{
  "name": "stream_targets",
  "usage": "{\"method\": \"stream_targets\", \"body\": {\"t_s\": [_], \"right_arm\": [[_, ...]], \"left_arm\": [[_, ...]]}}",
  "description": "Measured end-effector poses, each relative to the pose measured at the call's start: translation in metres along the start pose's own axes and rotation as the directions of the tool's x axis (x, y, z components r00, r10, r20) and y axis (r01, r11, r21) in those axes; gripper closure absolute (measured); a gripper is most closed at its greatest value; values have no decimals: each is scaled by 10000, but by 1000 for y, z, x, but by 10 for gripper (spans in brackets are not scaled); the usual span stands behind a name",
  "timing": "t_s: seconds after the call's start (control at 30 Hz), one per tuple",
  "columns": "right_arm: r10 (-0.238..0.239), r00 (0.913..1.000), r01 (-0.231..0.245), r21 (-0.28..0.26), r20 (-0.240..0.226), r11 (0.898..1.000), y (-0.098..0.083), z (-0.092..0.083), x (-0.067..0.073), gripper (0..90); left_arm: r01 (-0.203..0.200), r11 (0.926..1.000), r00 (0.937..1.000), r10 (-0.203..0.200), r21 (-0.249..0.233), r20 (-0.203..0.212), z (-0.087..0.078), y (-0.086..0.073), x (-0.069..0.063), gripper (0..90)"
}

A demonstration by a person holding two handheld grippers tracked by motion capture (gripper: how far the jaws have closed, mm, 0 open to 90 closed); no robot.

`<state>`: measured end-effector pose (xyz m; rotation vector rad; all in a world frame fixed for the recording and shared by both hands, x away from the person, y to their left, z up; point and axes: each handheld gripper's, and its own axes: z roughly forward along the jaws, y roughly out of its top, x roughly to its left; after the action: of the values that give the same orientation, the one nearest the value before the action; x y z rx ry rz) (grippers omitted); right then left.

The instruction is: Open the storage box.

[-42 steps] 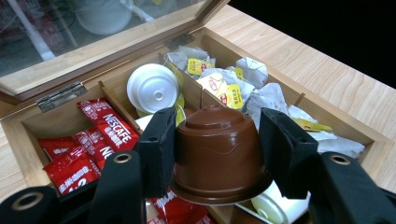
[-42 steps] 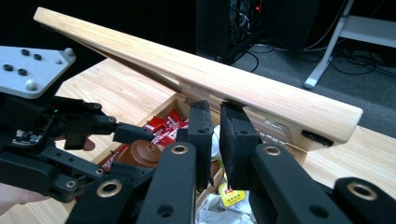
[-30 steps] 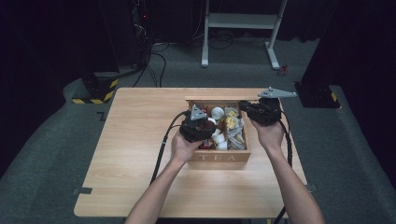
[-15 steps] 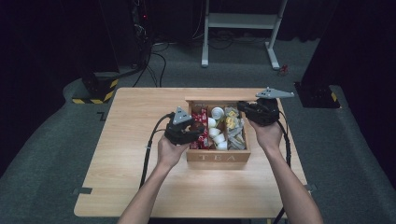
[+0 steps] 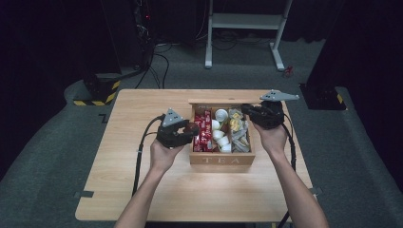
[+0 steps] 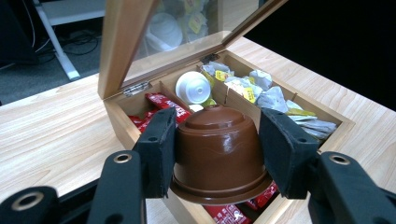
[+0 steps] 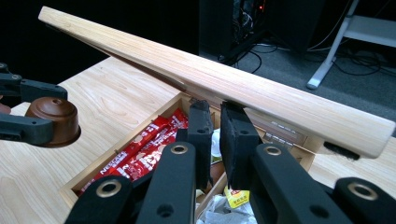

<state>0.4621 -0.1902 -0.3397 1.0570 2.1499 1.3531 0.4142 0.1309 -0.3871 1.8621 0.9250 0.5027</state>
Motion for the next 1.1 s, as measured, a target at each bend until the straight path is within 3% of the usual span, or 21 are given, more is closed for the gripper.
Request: {"method": "stream_targets", "body": {"t_s": [0.43, 0.57, 1.1], "right_arm": [[-21, 10000, 21, -2, -82, 10000, -5, -1, 1, 823], [26, 9999, -25, 18, -113, 10000, -6, -1, 2, 823], [-23, 9999, 24, 79, -155, 10000, -9, -2, 3, 815]], "left_arm": [[346, 9994, 9992, -347, -63, -174, -18, -11, 14, 482], [401, 9991, 9984, -405, -101, -403, -26, -14, 21, 482], [992, 9946, 9880, -1023, -319, -1161, -55, -35, 46, 482]]}}
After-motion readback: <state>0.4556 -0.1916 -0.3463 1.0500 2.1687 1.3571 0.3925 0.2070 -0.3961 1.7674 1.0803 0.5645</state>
